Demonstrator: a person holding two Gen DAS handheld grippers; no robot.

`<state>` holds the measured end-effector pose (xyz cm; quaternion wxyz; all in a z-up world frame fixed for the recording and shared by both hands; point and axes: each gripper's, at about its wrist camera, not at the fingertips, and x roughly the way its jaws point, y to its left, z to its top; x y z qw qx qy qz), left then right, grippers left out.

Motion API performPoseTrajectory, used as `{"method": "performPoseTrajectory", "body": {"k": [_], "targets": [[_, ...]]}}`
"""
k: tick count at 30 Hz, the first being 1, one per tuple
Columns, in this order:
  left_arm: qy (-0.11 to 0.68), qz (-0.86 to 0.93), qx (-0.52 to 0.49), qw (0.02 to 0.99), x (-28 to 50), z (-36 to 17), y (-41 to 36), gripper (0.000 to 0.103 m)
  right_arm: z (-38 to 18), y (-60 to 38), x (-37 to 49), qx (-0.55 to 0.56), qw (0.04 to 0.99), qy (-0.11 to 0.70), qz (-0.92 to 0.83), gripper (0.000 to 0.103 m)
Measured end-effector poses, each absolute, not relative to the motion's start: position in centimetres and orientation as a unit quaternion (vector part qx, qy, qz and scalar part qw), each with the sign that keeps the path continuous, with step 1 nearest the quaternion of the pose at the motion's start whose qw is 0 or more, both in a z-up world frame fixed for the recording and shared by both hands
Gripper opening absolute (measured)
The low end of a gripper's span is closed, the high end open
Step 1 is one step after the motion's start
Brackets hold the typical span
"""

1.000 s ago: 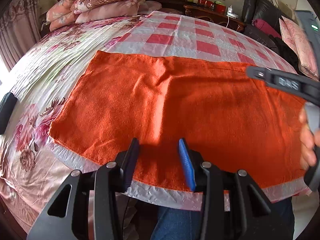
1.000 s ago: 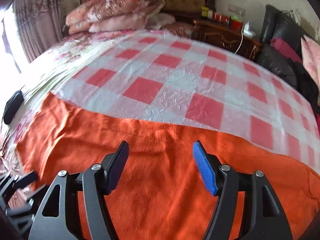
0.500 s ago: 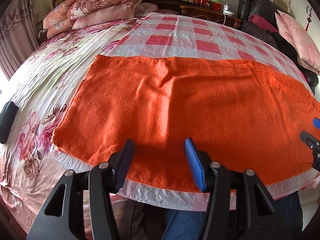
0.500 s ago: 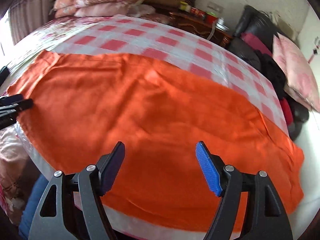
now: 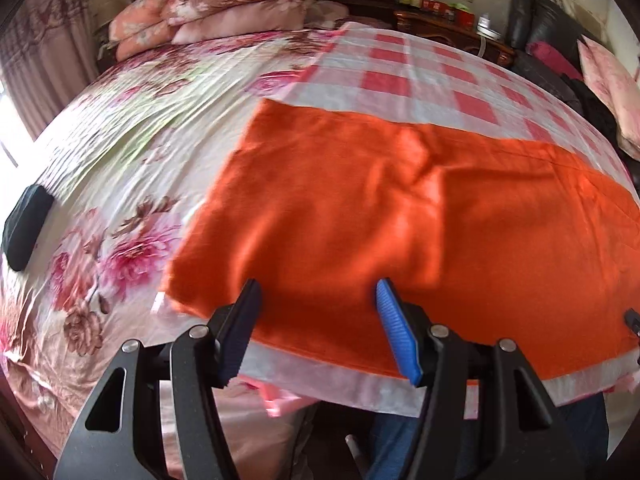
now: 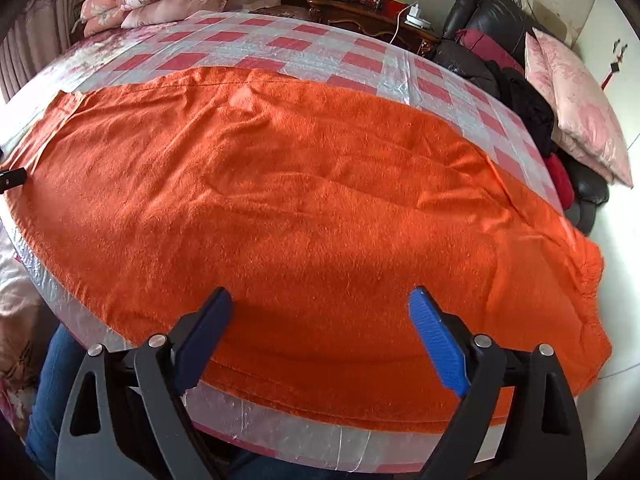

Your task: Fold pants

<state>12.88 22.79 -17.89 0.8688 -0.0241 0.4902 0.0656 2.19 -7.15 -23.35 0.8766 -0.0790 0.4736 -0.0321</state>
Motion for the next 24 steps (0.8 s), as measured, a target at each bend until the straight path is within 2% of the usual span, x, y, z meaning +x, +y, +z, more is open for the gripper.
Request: {"method": "performPoseTrajectory", "body": {"k": [2,3,4,8,13,15,18,19,20,21,23,24], "targets": [[0.490,0.090,-0.032,0.867,12.9,-17.9,24.6,0.060,-23.5,-7.5,2.1,-0.063,0.878,0.473,-0.027,0.088],[0.491,0.088,-0.041,0.866,13.0,-17.7,25.1,0.055,-23.5,-7.7,2.0,-0.054,0.879,0.473,-0.025,0.088],[0.492,0.091,-0.043,0.865,13.0,-17.5,25.3,0.053,-23.6,-8.0,2.0,-0.043,0.879,0.474,-0.021,0.088],[0.470,0.100,-0.027,0.877,13.3,-16.4,25.1,0.053,-23.8,-8.6,1.8,-0.021,0.880,0.474,-0.012,0.088],[0.432,-0.082,0.006,0.898,16.7,-16.2,21.2,0.050,-23.5,-9.5,1.5,-0.007,0.879,0.477,-0.016,0.088],[0.446,-0.140,0.035,0.884,18.5,-17.0,19.6,0.044,-23.2,-10.1,1.2,-0.003,0.881,0.472,-0.017,0.087],[0.457,-0.126,0.069,0.878,21.1,-17.6,20.3,0.046,-22.5,-11.6,0.5,0.002,0.886,0.462,-0.032,0.087],[0.459,-0.104,0.066,0.880,22.0,-17.7,21.4,0.052,-22.2,-12.6,0.1,0.009,0.889,0.456,-0.042,0.087],[0.463,-0.070,0.057,0.881,23.0,-17.8,22.9,0.064,-21.9,-13.5,-0.3,0.018,0.891,0.451,-0.050,0.087],[0.467,-0.058,0.048,0.881,23.5,-17.7,23.8,0.065,-21.7,-14.4,-0.6,0.024,0.893,0.446,-0.057,0.087],[0.458,-0.025,0.051,0.887,23.7,-16.9,23.9,0.056,-21.3,-16.7,-1.1,0.036,0.896,0.436,-0.081,0.087],[0.444,-0.029,0.052,0.894,23.4,-16.0,23.1,0.056,-21.2,-17.8,-1.4,0.040,0.897,0.431,-0.094,0.087]]}}
